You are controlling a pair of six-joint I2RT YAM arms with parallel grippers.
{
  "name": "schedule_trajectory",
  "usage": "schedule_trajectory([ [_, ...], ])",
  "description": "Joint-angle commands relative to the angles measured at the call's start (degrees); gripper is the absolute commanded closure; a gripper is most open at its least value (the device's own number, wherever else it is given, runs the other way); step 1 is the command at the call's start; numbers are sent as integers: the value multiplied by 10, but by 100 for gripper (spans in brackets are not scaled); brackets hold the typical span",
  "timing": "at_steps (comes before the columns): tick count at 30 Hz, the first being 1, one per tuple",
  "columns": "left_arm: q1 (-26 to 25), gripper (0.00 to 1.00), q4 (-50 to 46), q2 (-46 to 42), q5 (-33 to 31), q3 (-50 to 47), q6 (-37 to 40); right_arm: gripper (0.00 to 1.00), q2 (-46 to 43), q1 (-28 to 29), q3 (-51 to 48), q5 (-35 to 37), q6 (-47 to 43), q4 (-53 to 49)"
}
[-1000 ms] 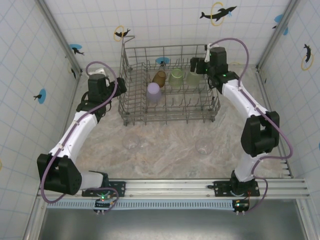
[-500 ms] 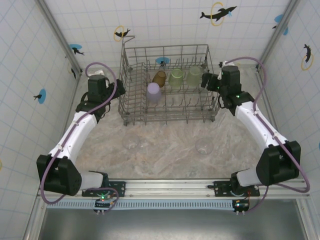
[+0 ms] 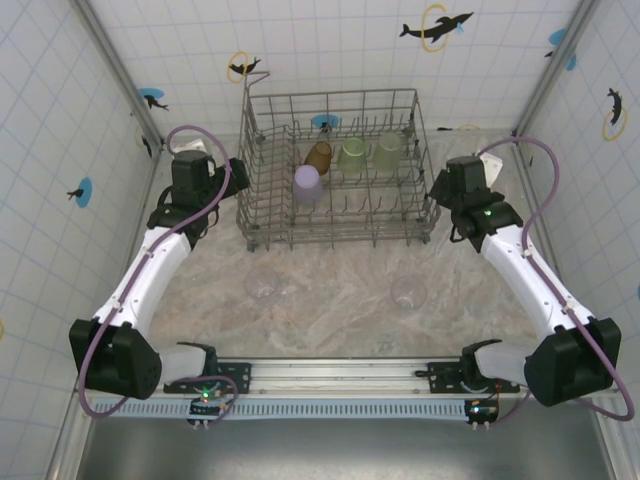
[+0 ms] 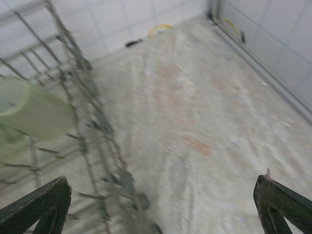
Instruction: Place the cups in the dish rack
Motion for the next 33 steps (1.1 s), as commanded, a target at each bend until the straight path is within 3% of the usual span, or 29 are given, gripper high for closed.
schedule_trajectory([
  [1,2,2,-22,-16,12,5,7,1,-12,-13,9,52,15,-101],
  [6,3,3,-25,-24,23,4,12,1,-63,-71,-41,56,35,-159],
  [12,2,2,-29,-9,51,18,13,1,-119,-198,-74,-2,3,-189],
  [19,2,2,-30,1,76,31,-4,1,-153,-309,-131,-81,-43,-179],
  [27,3,2,-36,-8,92,32,-24,0,-133,-387,-175,-161,-80,-151],
  [33,2,3,-41,-14,91,28,-30,5,-128,-397,-220,-206,-86,-121],
])
